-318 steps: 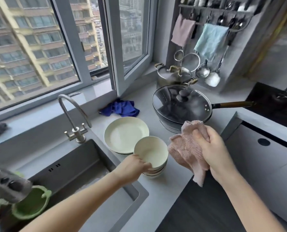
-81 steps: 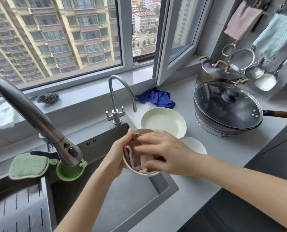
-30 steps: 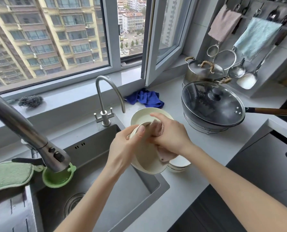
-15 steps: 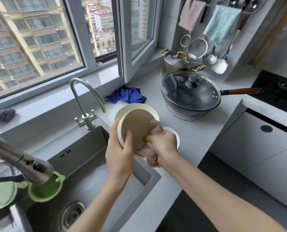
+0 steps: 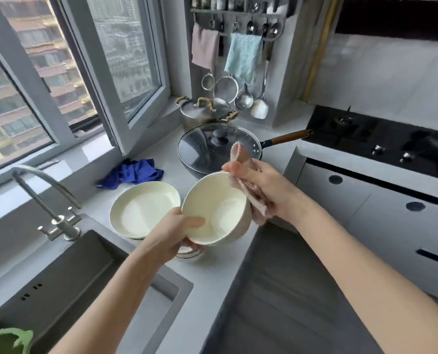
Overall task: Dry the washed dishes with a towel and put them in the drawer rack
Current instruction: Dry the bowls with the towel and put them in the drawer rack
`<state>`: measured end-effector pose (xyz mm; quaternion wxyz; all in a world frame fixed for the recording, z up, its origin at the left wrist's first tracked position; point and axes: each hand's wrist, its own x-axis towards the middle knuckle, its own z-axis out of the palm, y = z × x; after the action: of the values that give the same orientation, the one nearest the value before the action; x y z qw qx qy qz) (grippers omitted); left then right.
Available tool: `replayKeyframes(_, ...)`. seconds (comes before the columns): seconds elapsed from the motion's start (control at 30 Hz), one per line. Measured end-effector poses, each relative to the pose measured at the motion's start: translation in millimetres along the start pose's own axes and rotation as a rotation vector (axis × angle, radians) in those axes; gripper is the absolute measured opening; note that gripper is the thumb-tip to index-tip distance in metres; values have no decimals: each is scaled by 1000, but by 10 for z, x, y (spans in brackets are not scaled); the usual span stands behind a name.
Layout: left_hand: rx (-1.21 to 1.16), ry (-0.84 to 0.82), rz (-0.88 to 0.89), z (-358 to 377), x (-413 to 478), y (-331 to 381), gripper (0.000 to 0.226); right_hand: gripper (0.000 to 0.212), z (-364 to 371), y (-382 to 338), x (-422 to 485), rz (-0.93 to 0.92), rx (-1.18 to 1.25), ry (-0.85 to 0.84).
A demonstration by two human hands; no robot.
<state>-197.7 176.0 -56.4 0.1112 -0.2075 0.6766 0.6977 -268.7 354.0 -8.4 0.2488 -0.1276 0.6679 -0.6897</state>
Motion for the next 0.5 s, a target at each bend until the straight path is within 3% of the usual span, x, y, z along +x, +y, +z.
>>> replayKeyframes(0.1,-81,-89,-75,569,119,116,20,58,-551,-8,-5,52,108,46)
replayKeyframes(0.13,-116,-122,-102,802,155,153,10,63,-732,-3,-40,39,174,57)
replayKeyframes(0.2,-249,-180,-140,1323,206,233,25,69,-1078,39,-135,-54,379,94)
replayKeyframes(0.27,-348,-175,-89,1917,219,321,28,55,-1396,88,-298,-179,627,165)
replayKeyframes(0.37,-323,-47,94,2726,205,368,14,35,-1946,242,-575,-327,827,377)
replayKeyframes(0.43,-242,22,252,3210,169,361,14,48,-2339,348,-800,-385,872,503)
replayKeyframes(0.5,-134,30,400,3673,103,360,16,82,-2723,406,-1048,-307,931,555)
